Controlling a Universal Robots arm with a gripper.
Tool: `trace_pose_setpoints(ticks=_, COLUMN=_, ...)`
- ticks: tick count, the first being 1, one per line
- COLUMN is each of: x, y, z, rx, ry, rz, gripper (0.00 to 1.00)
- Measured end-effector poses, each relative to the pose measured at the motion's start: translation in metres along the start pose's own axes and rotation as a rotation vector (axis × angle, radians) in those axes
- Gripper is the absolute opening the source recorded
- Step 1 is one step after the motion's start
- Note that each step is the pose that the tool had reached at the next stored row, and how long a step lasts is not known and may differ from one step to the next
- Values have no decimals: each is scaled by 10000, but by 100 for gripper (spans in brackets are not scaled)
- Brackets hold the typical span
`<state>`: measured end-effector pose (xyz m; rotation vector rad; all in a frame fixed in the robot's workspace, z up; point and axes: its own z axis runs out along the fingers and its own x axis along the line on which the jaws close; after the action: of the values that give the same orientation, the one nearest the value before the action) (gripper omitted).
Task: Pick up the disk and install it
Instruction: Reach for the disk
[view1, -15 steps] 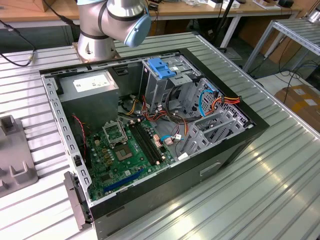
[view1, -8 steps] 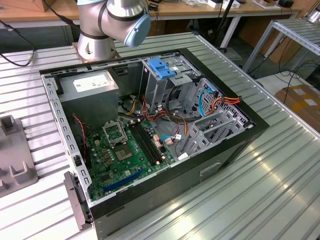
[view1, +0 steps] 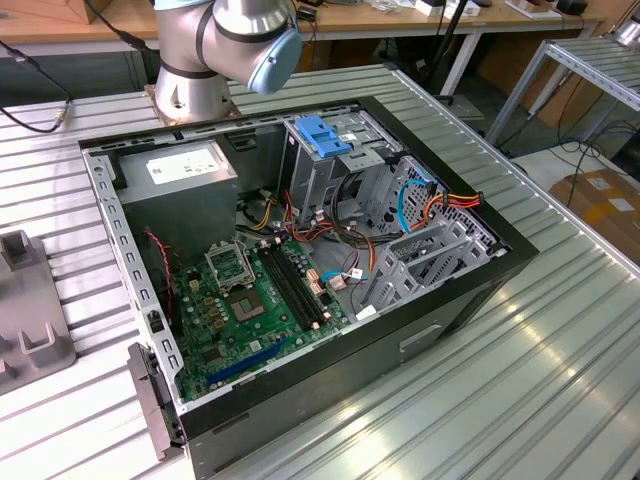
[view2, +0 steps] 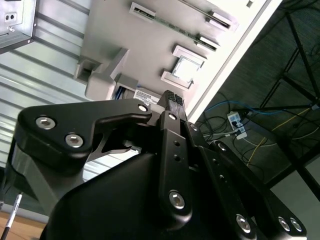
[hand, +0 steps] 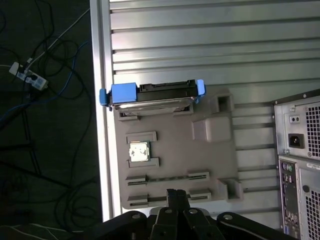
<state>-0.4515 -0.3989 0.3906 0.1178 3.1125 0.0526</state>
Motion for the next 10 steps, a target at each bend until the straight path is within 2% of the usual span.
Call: trace_pose_setpoints(ticks=10, x=48, y=-4, z=1, rx=4, ry=-1, rz=-1, gripper=10)
